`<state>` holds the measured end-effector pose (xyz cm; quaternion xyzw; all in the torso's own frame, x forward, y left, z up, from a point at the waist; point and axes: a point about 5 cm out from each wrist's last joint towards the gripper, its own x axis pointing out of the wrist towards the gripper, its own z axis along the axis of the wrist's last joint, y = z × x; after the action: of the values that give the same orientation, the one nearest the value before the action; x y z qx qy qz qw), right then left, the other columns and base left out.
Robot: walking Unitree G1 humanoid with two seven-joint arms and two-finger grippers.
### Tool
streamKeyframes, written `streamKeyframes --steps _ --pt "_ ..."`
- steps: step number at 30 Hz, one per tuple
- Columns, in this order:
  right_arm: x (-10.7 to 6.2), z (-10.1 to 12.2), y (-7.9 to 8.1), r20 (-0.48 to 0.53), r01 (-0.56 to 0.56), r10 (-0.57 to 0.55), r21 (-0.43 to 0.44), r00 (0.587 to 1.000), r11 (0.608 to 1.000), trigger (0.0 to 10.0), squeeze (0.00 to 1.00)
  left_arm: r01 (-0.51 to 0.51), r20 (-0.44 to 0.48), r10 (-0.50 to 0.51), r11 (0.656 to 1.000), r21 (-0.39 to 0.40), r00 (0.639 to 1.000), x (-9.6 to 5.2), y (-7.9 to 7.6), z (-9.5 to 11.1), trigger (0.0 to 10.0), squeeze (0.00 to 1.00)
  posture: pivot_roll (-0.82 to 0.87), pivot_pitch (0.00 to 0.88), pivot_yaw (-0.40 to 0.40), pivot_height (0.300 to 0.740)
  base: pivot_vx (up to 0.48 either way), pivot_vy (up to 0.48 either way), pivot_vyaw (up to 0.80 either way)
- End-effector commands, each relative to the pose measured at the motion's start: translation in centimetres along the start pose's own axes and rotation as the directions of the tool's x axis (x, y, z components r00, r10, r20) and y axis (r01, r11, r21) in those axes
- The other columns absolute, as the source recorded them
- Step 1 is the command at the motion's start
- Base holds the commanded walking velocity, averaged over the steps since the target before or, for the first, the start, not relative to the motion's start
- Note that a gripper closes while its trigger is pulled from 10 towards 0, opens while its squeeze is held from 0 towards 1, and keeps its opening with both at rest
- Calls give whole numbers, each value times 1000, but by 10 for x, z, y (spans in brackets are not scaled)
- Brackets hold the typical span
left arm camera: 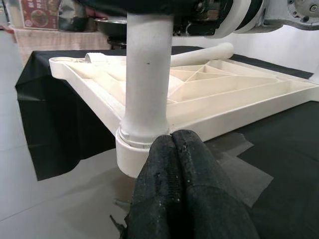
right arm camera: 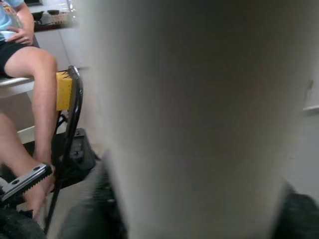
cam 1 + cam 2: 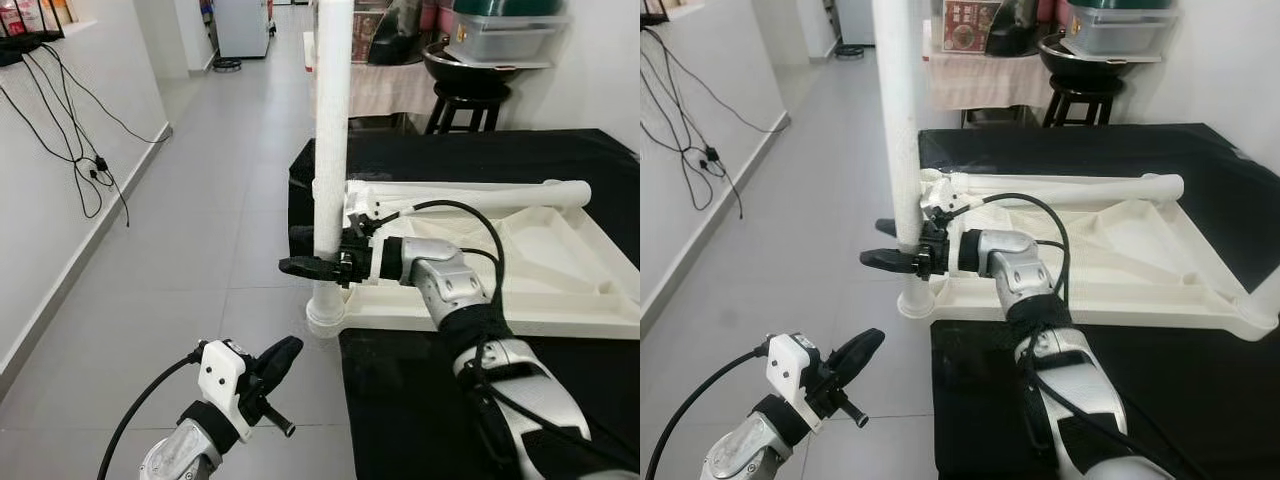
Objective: Building children table
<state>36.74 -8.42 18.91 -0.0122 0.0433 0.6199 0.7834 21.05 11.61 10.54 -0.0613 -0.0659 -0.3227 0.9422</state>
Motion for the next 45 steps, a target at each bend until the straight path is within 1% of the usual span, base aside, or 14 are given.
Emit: streamKeyframes --steps 1,15,17,19,28,29,31,32,33,34,35,38,44,45 --pt "4 -2 1 -1 -27 27 22 1000 999 0 0 -5 -15 5 1000 2 1000 -1 2 -2 10000 0 53 0 -10 740 0 0 0" --pt "-9 -40 5 44 349 -355 97 934 932 0 0 -6 -9 6 1000 -4 1000 -3 1 0 10000 0 37 0 -21 740 0 0 0" --pt "-21 -71 9 -114 853 -850 165 515 495 0 0 -15 -6 15 1000 -10 1000 -6 2 1 10000 0 18 0 -14 740 0 0 0" --pt "-20 -84 24 -150 867 -856 150 494 474 0 0 -11 -9 11 1000 -10 1000 -6 4 1 10000 0 5 0 4 740 0 0 0" --pt "-26 -77 13 -116 831 -824 121 555 543 0 0 -5 -10 5 1000 -12 1000 -4 5 1 10000 0 9 0 -7 740 0 0 0" --pt "-25 -73 9 -116 830 -823 113 557 546 3725 0 -13 -5 13 1000 -14 1000 -4 5 1 10000 0 5 0 -3 740 0 0 0" --pt "-25 -73 9 -116 830 -823 113 557 546 3725 0 -13 -5 13 1000 -14 1000 -4 5 1 10000 0 5 0 -3 740 0 0 0" --pt "-25 -69 9 -120 835 -827 108 550 539 6627 0 -17 -2 17 1000 -16 1000 -4 5 1 10000 0 3 0 -2 740 0 0 0" --pt "-25 -69 9 -120 835 -827 108 550 539 6627 0 -17 -2 17 1000 -16 1000 -4 5 1 10000 0 3 0 -2 740 0 0 0" --pt "-20 -61 10 -96 802 -798 124 595 584 10000 792 -15 -1 15 1000 -20 1000 -4 5 2 10000 0 1 0 -1 740 0 0 0" --pt "-15 -53 13 -76 776 -774 134 628 616 10000 1000 -10 -2 10 1000 -23 1000 -3 5 2 10000 0 1 0 -1 740 0 0 0" --pt "-4 -27 9 30 602 -611 142 791 786 10000 1000 -2 -4 2 1000 -26 1000 -3 5 1 10000 0 4 0 -1 740 0 0 0" --pt "-3 -6 5 100 417 -419 35 903 908 10000 1000 -4 -3 4 1000 -24 1000 -2 6 1 10000 0 11 0 -2 740 0 0 0" --pt "-2 -1 6 101 316 -314 -5 944 949 10000 224 -5 -3 5 1000 -23 1000 -2 6 1 10000 0 14 0 -1 740 0 0 0"
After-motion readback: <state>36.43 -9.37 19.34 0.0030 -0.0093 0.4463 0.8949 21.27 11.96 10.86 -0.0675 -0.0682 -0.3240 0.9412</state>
